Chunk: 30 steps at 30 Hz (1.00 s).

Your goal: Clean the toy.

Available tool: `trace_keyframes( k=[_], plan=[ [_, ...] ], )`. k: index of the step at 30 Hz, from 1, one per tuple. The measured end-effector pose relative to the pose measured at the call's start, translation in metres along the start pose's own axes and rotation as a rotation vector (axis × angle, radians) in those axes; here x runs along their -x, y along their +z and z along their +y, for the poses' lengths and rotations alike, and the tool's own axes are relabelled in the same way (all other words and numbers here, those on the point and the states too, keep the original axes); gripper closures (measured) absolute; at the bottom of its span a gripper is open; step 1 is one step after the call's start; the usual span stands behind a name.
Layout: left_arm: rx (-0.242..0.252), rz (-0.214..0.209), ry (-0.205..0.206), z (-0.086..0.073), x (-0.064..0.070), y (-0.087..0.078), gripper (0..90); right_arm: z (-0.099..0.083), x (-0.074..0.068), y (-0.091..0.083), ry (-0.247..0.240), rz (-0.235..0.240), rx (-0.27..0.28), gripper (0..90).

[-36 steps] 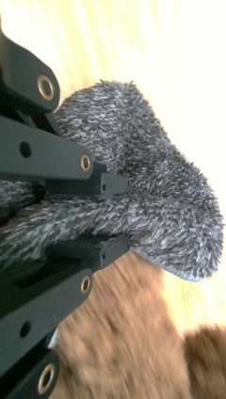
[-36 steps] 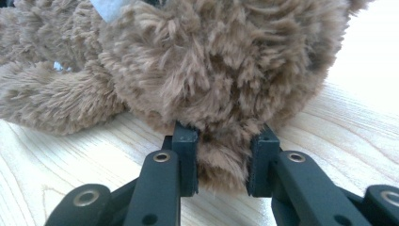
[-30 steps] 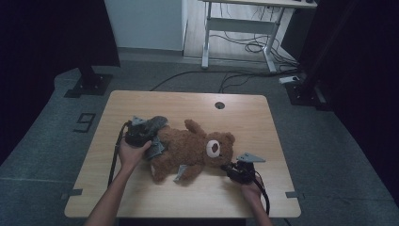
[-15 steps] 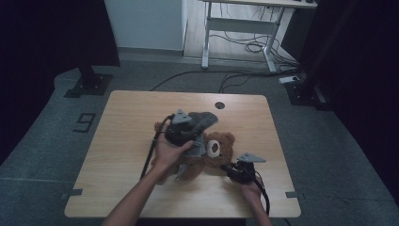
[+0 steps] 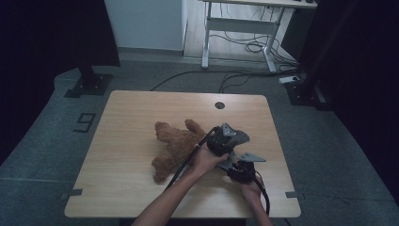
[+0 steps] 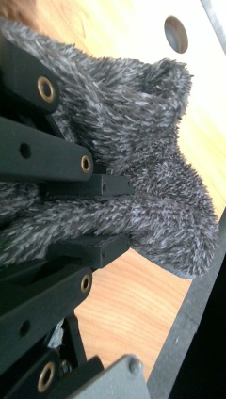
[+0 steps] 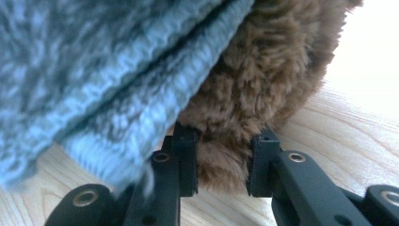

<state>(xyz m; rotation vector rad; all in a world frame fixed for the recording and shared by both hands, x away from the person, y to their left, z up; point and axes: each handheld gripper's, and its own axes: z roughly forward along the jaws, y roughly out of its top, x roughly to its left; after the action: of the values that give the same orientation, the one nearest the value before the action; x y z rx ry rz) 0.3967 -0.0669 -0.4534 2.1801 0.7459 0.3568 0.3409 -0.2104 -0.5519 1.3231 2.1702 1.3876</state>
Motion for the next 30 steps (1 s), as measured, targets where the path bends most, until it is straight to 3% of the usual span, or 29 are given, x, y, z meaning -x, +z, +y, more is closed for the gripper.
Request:
trace_keyframes(
  k=[3,11,13,15,18,20,26,30],
  plan=[
    [-0.006,0.026,0.003,0.001,-0.004,-0.003,74.8,0.0,-0.001,0.0,0.001,-0.002,0.006,70.3],
    [0.012,0.06,-0.078,0.0,-0.035,-0.015,74.7,0.0,-0.001,0.0,0.004,-0.003,0.007,70.4],
    [0.001,0.082,-0.103,-0.003,-0.048,-0.019,74.8,0.0,-0.001,0.001,0.005,-0.002,0.007,70.4],
    [-0.036,0.133,-0.096,-0.01,-0.06,-0.019,75.2,0.0,-0.001,0.001,0.007,-0.002,0.004,70.4],
    [-0.066,0.14,-0.133,-0.022,-0.075,-0.021,75.5,0.0,-0.001,0.001,0.009,-0.004,0.003,70.4],
    [-0.052,0.116,-0.166,-0.03,-0.082,-0.024,75.5,0.0,-0.001,0.001,0.011,-0.002,0.003,70.4],
    [-0.012,0.096,-0.143,-0.032,-0.076,-0.039,75.5,0.0,-0.003,0.003,0.005,-0.007,-0.011,70.5],
    [0.058,0.042,-0.131,-0.022,-0.062,-0.052,75.5,0.0,-0.003,0.003,0.008,-0.006,-0.011,70.4]
  ],
)
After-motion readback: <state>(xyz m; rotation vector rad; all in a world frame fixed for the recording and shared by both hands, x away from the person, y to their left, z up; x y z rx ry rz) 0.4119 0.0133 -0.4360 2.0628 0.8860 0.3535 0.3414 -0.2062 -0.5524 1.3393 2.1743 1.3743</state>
